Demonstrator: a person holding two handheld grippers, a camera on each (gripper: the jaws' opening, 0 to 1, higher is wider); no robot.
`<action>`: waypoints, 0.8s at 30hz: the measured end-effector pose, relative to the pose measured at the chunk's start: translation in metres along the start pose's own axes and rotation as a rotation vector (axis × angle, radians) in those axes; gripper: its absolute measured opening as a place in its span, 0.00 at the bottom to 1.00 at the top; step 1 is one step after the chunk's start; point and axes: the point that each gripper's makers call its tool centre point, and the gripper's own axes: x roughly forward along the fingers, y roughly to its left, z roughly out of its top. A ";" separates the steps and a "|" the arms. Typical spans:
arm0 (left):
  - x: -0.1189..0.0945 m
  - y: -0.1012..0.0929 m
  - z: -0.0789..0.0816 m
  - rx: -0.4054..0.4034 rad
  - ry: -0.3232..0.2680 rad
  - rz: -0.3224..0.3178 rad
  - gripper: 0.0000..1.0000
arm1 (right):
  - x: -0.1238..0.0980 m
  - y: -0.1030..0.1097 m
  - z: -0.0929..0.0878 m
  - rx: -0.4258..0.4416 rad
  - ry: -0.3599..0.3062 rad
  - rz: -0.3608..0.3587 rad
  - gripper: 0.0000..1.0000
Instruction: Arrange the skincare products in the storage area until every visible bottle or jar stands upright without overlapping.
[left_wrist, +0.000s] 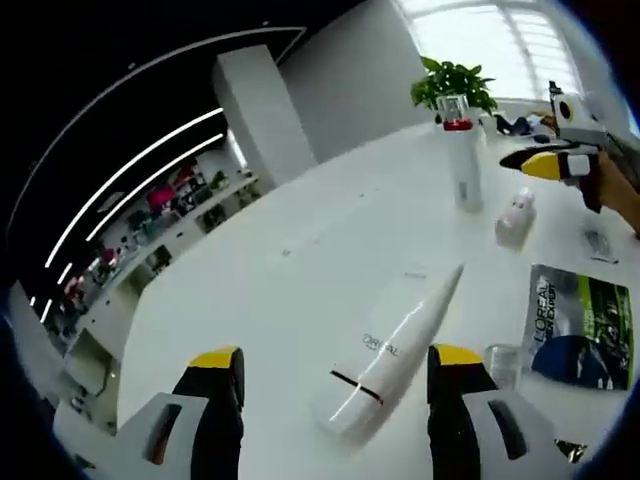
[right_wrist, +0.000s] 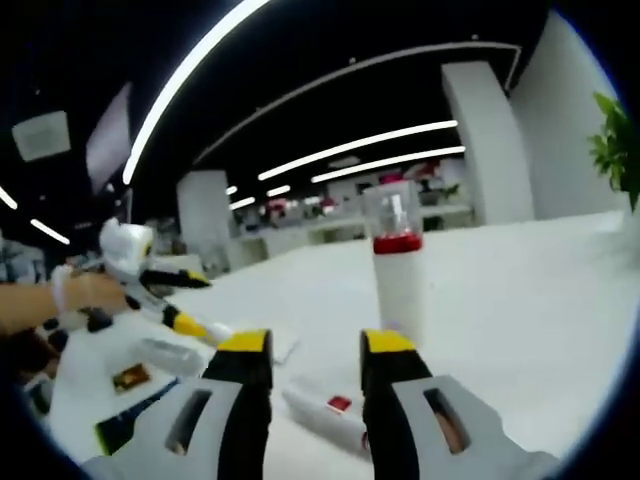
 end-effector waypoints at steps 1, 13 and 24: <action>0.002 0.000 -0.001 -0.004 0.006 -0.007 0.76 | 0.000 0.001 0.001 0.000 -0.004 0.004 0.32; 0.017 -0.011 -0.020 -0.029 0.081 -0.157 0.59 | 0.001 0.020 -0.011 -0.047 0.030 0.072 0.32; 0.023 -0.030 -0.020 -0.191 0.109 -0.216 0.39 | 0.013 0.032 -0.038 -0.196 0.111 0.127 0.37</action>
